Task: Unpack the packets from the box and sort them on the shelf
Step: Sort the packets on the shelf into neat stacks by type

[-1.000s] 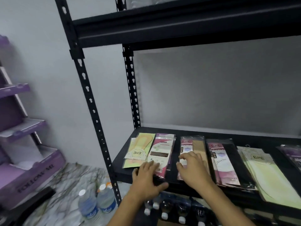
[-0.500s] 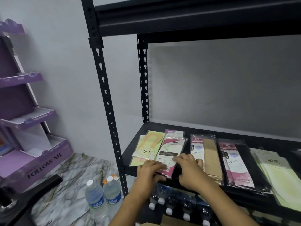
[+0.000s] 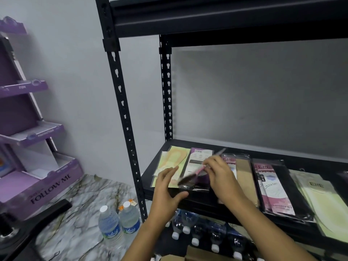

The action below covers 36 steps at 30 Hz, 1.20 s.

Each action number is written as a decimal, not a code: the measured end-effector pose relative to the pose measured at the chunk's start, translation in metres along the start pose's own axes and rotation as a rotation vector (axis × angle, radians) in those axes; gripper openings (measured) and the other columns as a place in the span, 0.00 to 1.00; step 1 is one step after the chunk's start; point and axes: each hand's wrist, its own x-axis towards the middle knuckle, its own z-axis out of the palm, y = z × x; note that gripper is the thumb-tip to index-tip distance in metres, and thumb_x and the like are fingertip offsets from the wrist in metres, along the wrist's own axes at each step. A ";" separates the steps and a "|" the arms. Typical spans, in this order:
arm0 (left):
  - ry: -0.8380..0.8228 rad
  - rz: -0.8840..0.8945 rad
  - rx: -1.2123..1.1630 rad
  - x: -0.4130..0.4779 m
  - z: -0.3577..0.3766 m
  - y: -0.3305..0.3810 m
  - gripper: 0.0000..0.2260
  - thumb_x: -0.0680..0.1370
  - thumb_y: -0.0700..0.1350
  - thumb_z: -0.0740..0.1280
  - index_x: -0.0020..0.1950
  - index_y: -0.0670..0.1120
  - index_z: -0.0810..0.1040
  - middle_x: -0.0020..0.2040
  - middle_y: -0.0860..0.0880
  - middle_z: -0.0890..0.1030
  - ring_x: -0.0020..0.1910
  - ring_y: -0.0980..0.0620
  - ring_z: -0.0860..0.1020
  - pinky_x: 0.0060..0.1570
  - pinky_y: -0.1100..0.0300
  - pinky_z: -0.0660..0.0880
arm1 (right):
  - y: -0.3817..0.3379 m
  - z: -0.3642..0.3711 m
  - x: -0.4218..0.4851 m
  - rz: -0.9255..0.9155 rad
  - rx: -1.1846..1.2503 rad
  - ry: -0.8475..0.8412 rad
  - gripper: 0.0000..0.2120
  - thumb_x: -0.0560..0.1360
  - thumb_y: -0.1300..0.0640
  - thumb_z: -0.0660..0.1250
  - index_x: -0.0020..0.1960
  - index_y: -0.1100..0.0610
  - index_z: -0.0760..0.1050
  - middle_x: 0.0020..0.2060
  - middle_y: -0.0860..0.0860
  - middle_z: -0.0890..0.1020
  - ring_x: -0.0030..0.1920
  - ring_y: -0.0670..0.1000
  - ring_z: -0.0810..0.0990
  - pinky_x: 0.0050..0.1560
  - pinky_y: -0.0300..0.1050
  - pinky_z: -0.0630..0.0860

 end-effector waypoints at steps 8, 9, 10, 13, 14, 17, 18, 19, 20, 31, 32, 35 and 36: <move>0.019 -0.139 -0.273 0.020 -0.004 0.034 0.31 0.72 0.48 0.75 0.71 0.60 0.65 0.64 0.60 0.75 0.64 0.61 0.73 0.63 0.58 0.69 | -0.026 -0.040 0.030 0.196 0.303 0.283 0.04 0.76 0.59 0.66 0.50 0.54 0.77 0.43 0.48 0.79 0.42 0.42 0.78 0.39 0.26 0.74; -0.019 -0.140 -0.274 0.022 -0.005 0.039 0.26 0.74 0.47 0.74 0.68 0.58 0.68 0.64 0.60 0.76 0.64 0.60 0.73 0.63 0.57 0.70 | -0.028 -0.044 0.033 0.253 0.372 0.282 0.03 0.76 0.58 0.66 0.50 0.53 0.77 0.42 0.49 0.80 0.41 0.43 0.78 0.38 0.26 0.74; -0.060 -0.143 -0.283 0.024 -0.005 0.044 0.21 0.75 0.46 0.72 0.66 0.56 0.72 0.62 0.59 0.78 0.63 0.59 0.75 0.63 0.57 0.71 | -0.030 -0.047 0.035 0.308 0.446 0.265 0.02 0.76 0.57 0.66 0.49 0.52 0.77 0.43 0.49 0.81 0.41 0.45 0.79 0.39 0.30 0.76; -0.144 -0.177 -0.408 0.020 -0.003 0.059 0.11 0.78 0.43 0.68 0.60 0.49 0.78 0.55 0.54 0.84 0.57 0.54 0.81 0.57 0.57 0.77 | -0.030 -0.049 0.033 0.451 0.623 0.203 0.02 0.76 0.56 0.66 0.47 0.50 0.77 0.42 0.52 0.82 0.37 0.47 0.79 0.39 0.45 0.80; -0.150 -0.198 -0.456 0.017 -0.001 0.061 0.09 0.79 0.42 0.68 0.59 0.48 0.79 0.53 0.53 0.85 0.55 0.53 0.82 0.55 0.56 0.78 | -0.030 -0.049 0.029 0.478 0.642 0.196 0.03 0.76 0.57 0.66 0.47 0.51 0.78 0.41 0.52 0.82 0.35 0.45 0.78 0.37 0.43 0.78; -0.136 -0.262 -0.538 0.006 0.002 0.062 0.08 0.79 0.41 0.67 0.57 0.45 0.80 0.51 0.49 0.85 0.53 0.49 0.83 0.53 0.51 0.80 | -0.027 -0.049 0.018 0.540 0.662 0.155 0.06 0.77 0.57 0.65 0.52 0.55 0.79 0.40 0.50 0.82 0.30 0.37 0.78 0.30 0.31 0.72; -0.139 -0.283 -0.553 0.003 0.003 0.062 0.08 0.78 0.42 0.67 0.57 0.44 0.80 0.52 0.48 0.85 0.52 0.48 0.84 0.53 0.50 0.80 | -0.025 -0.049 0.014 0.570 0.670 0.108 0.07 0.77 0.57 0.66 0.53 0.56 0.79 0.40 0.49 0.82 0.29 0.36 0.78 0.28 0.29 0.71; -0.146 -0.305 -0.567 0.000 0.004 0.061 0.09 0.78 0.42 0.67 0.58 0.44 0.80 0.52 0.47 0.85 0.52 0.47 0.84 0.53 0.50 0.80 | -0.024 -0.049 0.010 0.599 0.673 0.044 0.07 0.77 0.57 0.65 0.52 0.57 0.79 0.40 0.48 0.82 0.29 0.35 0.78 0.27 0.28 0.71; -0.152 -0.323 -0.572 -0.003 0.005 0.060 0.09 0.78 0.41 0.67 0.58 0.44 0.79 0.53 0.46 0.85 0.53 0.47 0.83 0.53 0.50 0.80 | -0.024 -0.048 0.005 0.618 0.676 -0.019 0.06 0.77 0.57 0.65 0.51 0.58 0.79 0.39 0.48 0.82 0.28 0.35 0.78 0.26 0.28 0.70; -0.235 -0.134 0.142 0.024 -0.027 0.070 0.01 0.78 0.42 0.68 0.48 0.47 0.79 0.40 0.51 0.83 0.39 0.52 0.83 0.39 0.59 0.80 | -0.018 -0.077 0.007 0.119 -0.064 0.183 0.26 0.72 0.48 0.70 0.68 0.44 0.65 0.61 0.44 0.68 0.63 0.46 0.64 0.64 0.47 0.62; -0.234 -0.073 0.275 0.030 -0.032 0.074 0.02 0.78 0.43 0.69 0.47 0.49 0.79 0.38 0.54 0.81 0.38 0.53 0.81 0.36 0.62 0.77 | -0.021 -0.083 0.009 0.052 -0.126 0.129 0.27 0.72 0.47 0.70 0.68 0.43 0.65 0.62 0.43 0.68 0.64 0.47 0.62 0.65 0.48 0.60; -0.261 0.044 0.484 0.043 -0.040 0.086 0.04 0.76 0.45 0.70 0.48 0.54 0.81 0.39 0.58 0.80 0.40 0.56 0.79 0.40 0.59 0.76 | -0.033 -0.091 0.014 -0.057 -0.286 -0.126 0.27 0.71 0.45 0.70 0.68 0.41 0.67 0.65 0.40 0.68 0.68 0.47 0.57 0.67 0.51 0.53; -0.276 0.076 0.520 0.046 -0.041 0.090 0.05 0.75 0.45 0.71 0.49 0.54 0.82 0.41 0.57 0.81 0.42 0.55 0.79 0.43 0.56 0.77 | -0.035 -0.090 0.013 -0.055 -0.323 -0.197 0.26 0.71 0.44 0.69 0.68 0.41 0.67 0.65 0.40 0.69 0.68 0.47 0.57 0.67 0.51 0.53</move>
